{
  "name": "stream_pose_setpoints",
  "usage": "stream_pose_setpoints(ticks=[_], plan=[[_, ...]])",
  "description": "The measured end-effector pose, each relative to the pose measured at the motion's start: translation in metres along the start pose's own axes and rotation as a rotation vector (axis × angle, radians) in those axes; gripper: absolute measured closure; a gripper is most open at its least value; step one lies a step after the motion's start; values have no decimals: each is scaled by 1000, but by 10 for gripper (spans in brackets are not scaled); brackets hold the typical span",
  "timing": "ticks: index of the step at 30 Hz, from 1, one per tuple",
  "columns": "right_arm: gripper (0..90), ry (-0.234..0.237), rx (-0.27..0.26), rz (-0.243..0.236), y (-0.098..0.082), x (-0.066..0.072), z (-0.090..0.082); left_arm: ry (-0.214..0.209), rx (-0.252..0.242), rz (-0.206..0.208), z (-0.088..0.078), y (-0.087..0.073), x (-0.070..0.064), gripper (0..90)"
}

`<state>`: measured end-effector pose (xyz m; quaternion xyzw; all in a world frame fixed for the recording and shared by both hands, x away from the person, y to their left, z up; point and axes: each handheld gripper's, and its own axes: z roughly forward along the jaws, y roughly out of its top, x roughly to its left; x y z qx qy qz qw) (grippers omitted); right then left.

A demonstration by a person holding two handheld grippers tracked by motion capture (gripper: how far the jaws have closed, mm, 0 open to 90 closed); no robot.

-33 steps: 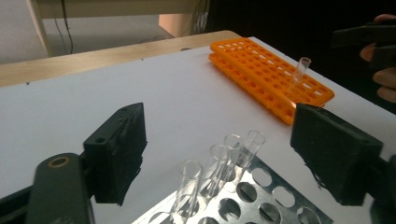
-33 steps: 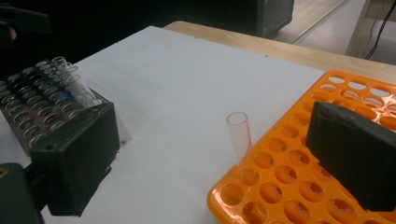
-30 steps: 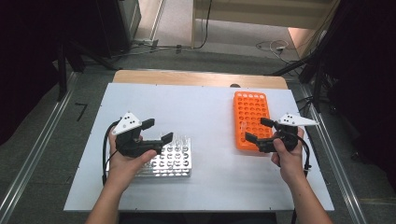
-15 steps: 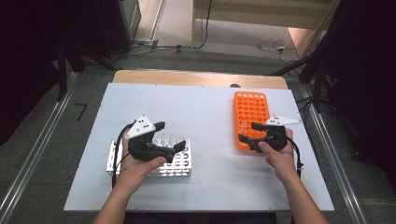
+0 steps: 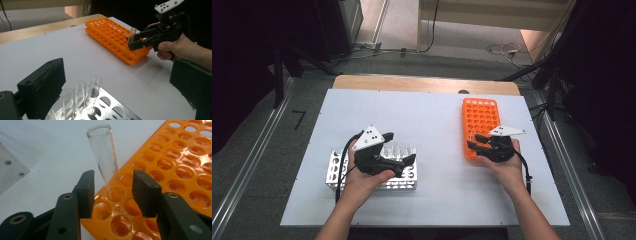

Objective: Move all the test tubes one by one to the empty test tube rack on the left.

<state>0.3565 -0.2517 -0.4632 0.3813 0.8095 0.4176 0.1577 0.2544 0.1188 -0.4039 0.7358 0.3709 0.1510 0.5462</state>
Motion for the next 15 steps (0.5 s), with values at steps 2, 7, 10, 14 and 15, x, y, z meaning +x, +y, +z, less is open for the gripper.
stream_pose_setpoints(ticks=[2, 7, 10, 14, 15], plan=[[570, -3, 5, -7, -2, -1, 1, -4, 0, 0, 1, 0, 0, 0], [630, -16, -6, -12, -3, 0, 2, -13, -3, 3, 3, -1, -3, 0], [673, -26, -13, -27, -4, 2, 3, -24, -2, 7, 3, -1, -4, 0], [728, -32, -24, -9, -4, 0, 3, -26, -3, 8, 4, -1, -5, 0], [730, -31, -24, -3, -5, -1, 2, -27, -2, 8, 4, -1, -5, 0]])
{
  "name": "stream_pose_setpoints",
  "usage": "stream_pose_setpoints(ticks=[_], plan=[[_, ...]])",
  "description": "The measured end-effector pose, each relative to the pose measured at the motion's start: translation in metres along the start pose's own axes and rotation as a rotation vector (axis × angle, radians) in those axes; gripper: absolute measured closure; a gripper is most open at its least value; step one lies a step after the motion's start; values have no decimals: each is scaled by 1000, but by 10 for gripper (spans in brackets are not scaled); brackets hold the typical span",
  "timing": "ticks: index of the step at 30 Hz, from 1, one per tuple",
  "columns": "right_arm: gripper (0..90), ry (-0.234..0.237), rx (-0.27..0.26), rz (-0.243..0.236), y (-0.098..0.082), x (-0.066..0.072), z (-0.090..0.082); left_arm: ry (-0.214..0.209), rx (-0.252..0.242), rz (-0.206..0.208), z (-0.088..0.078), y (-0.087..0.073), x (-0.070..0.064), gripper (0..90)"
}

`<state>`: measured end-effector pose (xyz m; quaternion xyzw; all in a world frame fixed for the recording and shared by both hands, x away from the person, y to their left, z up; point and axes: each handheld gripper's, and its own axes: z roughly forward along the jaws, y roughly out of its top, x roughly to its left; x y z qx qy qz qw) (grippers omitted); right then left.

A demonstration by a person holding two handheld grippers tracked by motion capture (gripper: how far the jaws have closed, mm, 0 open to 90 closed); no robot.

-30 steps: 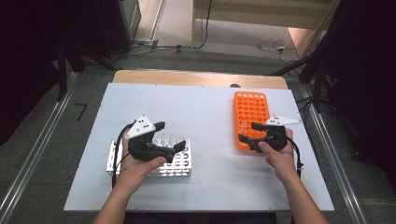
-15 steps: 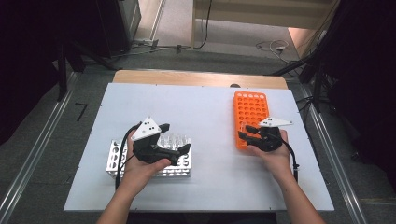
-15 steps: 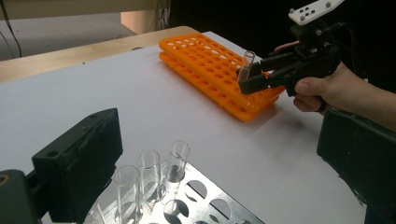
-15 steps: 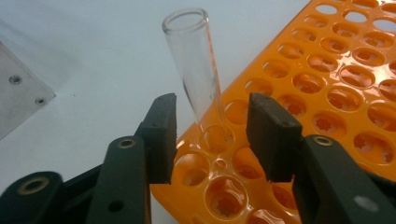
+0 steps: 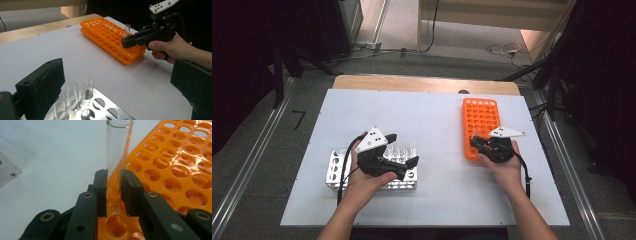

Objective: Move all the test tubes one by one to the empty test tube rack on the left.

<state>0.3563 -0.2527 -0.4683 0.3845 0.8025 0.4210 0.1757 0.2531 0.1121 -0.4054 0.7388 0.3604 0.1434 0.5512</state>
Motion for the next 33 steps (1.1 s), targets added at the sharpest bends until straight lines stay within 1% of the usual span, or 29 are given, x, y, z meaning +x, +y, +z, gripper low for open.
stream_pose_setpoints(ticks=[1, 7, 14, 19, 25, 28, 29, 33], plan=[[731, 4, -1, 6, 0, -1, 0, -1, 1, 0, 0, 0, 0, 0], [740, 3, -11, -3, 0, 0, -1, -2, 8, 4, 1, 0, -1, 0], [740, 30, -45, 20, 2, -4, -8, -1, 8, 4, 1, 0, -1, 0], [741, 37, -70, 22, 5, -4, -15, 0, 7, 7, 1, 0, -1, 0], [740, 43, -106, 25, 12, -5, -30, -2, -1, 8, 1, 0, -2, 0], [740, 54, -117, 23, 16, -3, -36, -4, -2, 11, 1, 1, -3, 0], [741, 56, -121, 14, 18, -2, -38, -4, -3, 11, 1, 1, -3, 0], [740, 81, -124, 3, 23, 7, -45, -7, -10, 9, 0, 1, -4, 0]])
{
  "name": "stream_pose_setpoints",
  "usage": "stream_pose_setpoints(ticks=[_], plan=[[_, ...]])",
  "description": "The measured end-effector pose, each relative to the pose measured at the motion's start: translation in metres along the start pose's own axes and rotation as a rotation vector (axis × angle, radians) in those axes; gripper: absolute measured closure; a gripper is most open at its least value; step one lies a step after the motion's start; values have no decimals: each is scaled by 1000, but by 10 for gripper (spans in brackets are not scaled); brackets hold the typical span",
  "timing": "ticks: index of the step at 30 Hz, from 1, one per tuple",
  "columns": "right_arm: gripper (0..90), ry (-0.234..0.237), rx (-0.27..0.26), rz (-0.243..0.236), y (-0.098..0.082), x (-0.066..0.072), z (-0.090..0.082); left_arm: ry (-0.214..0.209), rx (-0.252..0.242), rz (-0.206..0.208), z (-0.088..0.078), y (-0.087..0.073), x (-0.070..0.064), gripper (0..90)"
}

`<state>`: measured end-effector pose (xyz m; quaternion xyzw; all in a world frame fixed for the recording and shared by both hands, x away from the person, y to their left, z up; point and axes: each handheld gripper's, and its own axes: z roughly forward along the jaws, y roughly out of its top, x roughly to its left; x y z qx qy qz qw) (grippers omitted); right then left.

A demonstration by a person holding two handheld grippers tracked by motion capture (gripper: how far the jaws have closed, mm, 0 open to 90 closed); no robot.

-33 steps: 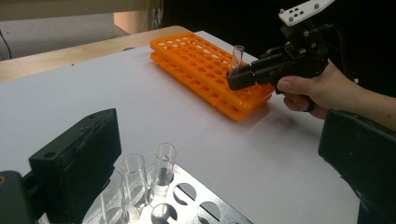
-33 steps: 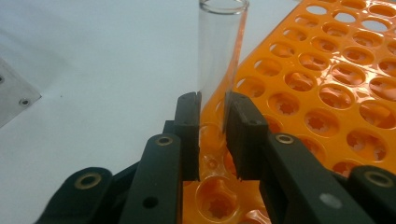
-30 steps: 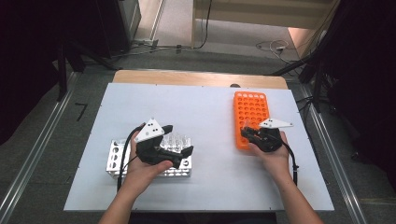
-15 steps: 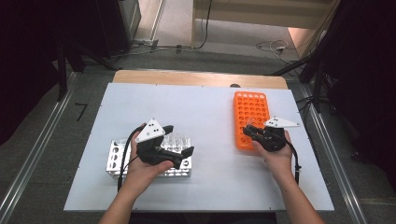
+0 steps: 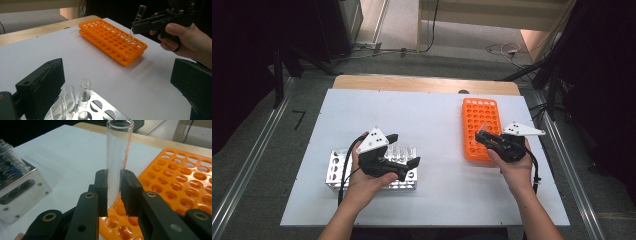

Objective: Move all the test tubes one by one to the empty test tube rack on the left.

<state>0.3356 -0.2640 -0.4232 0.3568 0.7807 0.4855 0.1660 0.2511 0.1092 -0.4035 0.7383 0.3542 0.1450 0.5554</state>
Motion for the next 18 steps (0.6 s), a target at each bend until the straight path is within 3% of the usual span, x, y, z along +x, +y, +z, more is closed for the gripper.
stream_pose_setpoints(ticks=[18], plan=[[741, 154, 12, -88, 17, 51, -4, -27, -9, 23, 3, 4, -13, 0]])
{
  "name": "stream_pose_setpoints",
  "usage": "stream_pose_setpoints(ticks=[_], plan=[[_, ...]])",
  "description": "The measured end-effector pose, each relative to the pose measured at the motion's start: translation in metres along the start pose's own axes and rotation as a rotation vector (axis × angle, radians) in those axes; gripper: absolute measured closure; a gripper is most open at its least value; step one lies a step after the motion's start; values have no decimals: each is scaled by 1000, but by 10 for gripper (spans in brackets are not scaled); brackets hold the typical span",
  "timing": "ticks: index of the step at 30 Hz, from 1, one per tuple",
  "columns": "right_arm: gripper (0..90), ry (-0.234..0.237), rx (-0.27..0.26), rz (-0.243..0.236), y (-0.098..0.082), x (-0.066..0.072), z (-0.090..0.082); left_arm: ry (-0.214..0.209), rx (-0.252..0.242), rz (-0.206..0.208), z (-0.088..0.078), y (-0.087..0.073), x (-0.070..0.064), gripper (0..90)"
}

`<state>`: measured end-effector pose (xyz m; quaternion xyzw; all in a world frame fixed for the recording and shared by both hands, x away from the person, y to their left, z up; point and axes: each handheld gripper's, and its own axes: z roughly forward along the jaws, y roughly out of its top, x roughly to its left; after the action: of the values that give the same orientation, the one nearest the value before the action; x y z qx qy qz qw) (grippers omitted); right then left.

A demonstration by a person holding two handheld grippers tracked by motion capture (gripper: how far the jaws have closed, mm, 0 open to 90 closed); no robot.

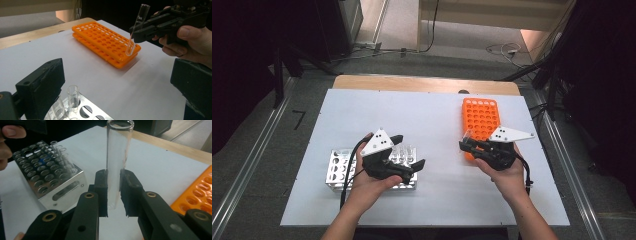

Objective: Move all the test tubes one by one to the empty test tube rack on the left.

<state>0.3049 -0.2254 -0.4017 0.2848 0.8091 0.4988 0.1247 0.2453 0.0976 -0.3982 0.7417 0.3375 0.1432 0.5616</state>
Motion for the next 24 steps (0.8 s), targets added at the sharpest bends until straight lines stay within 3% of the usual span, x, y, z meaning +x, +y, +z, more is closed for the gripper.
stream_pose_setpoints(ticks=[18, 24], plan=[[741, 112, 26, -62, 7, 39, 11, -48, -21, 33, 4, 6, -19, 1], [741, 145, 36, -91, 9, 52, 16, -71, -47, 36, 3, 7, -23, 43]])
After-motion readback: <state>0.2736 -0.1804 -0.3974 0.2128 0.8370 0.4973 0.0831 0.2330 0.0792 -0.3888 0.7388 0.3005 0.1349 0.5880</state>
